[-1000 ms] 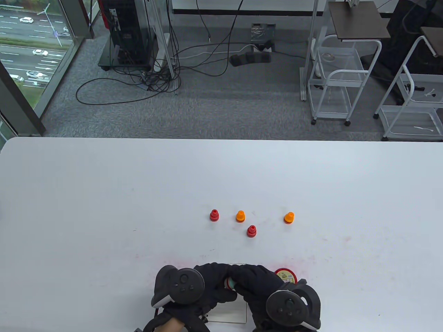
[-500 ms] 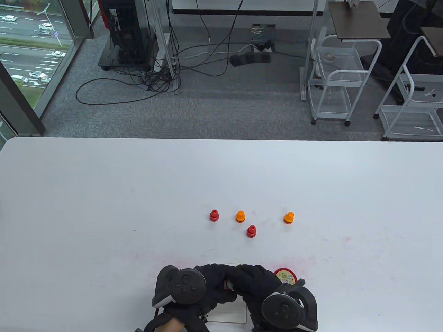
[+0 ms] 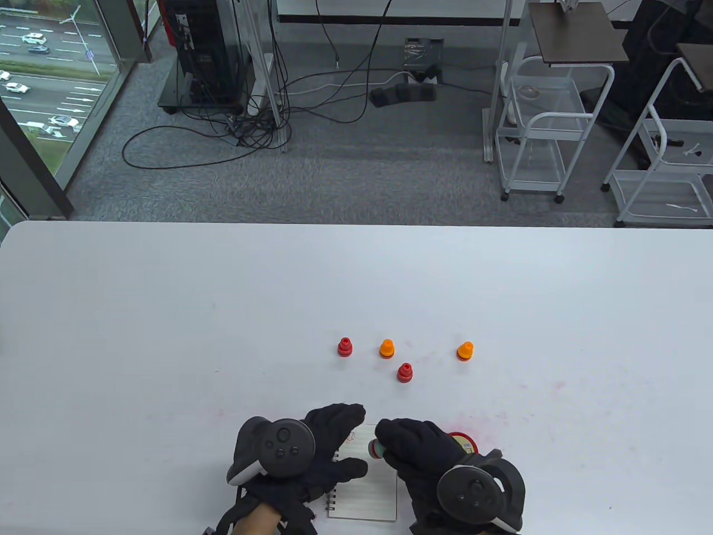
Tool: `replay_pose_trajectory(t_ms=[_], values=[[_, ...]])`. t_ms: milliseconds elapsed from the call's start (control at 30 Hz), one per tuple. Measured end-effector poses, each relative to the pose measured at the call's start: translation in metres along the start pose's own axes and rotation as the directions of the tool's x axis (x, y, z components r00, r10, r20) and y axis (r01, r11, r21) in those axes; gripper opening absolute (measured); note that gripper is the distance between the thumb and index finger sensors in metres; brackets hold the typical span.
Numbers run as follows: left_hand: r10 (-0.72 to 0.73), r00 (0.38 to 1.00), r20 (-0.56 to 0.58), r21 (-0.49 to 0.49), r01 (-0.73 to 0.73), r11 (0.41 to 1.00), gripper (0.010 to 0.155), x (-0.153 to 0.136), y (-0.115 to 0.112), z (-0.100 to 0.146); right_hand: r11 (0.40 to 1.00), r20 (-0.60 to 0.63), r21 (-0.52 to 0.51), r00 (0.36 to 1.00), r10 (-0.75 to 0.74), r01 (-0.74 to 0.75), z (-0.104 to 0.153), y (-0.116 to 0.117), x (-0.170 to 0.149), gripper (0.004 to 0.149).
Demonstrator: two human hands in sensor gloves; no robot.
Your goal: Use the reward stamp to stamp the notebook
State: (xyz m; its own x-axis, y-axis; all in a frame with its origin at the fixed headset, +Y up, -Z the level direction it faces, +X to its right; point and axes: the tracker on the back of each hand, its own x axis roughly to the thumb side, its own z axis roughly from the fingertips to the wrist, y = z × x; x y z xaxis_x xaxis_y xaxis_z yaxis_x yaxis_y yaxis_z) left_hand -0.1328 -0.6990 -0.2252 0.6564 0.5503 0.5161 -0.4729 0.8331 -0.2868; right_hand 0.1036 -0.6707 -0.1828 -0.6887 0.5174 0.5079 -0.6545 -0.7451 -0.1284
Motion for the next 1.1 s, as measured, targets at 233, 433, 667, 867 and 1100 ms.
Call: replay_pose_trajectory(t_ms=[233, 433, 667, 867, 1100], values=[[-0.157, 0.986, -0.051, -0.079, 0.153, 0.985, 0.084, -0.023, 0.012, 0.018, 0.999, -0.061, -0.002, 0.998, 0.034, -0.034, -0.008, -0.022, -0.025, 0.044], [-0.170, 0.979, -0.110, -0.034, 0.167, 0.985, 0.082, -0.035, 0.027, 0.023, 0.994, -0.166, 0.045, 0.981, 0.103, -0.096, -0.008, -0.046, -0.061, 0.044], [-0.199, 0.969, -0.148, 0.002, 0.202, 0.979, 0.081, -0.039, 0.038, 0.029, 0.963, -0.243, 0.097, 0.932, 0.268, -0.252, -0.005, -0.077, -0.098, 0.044], [-0.174, 0.965, -0.196, -0.004, 0.177, 0.984, 0.079, -0.050, 0.039, 0.031, 0.887, -0.252, 0.199, 0.853, 0.457, -0.416, -0.009, -0.090, -0.124, 0.044], [-0.188, 0.958, -0.215, 0.012, 0.195, 0.981, 0.080, -0.052, 0.042, 0.033, 0.796, -0.267, 0.301, 0.755, 0.598, -0.525, -0.001, -0.098, -0.154, 0.044]])
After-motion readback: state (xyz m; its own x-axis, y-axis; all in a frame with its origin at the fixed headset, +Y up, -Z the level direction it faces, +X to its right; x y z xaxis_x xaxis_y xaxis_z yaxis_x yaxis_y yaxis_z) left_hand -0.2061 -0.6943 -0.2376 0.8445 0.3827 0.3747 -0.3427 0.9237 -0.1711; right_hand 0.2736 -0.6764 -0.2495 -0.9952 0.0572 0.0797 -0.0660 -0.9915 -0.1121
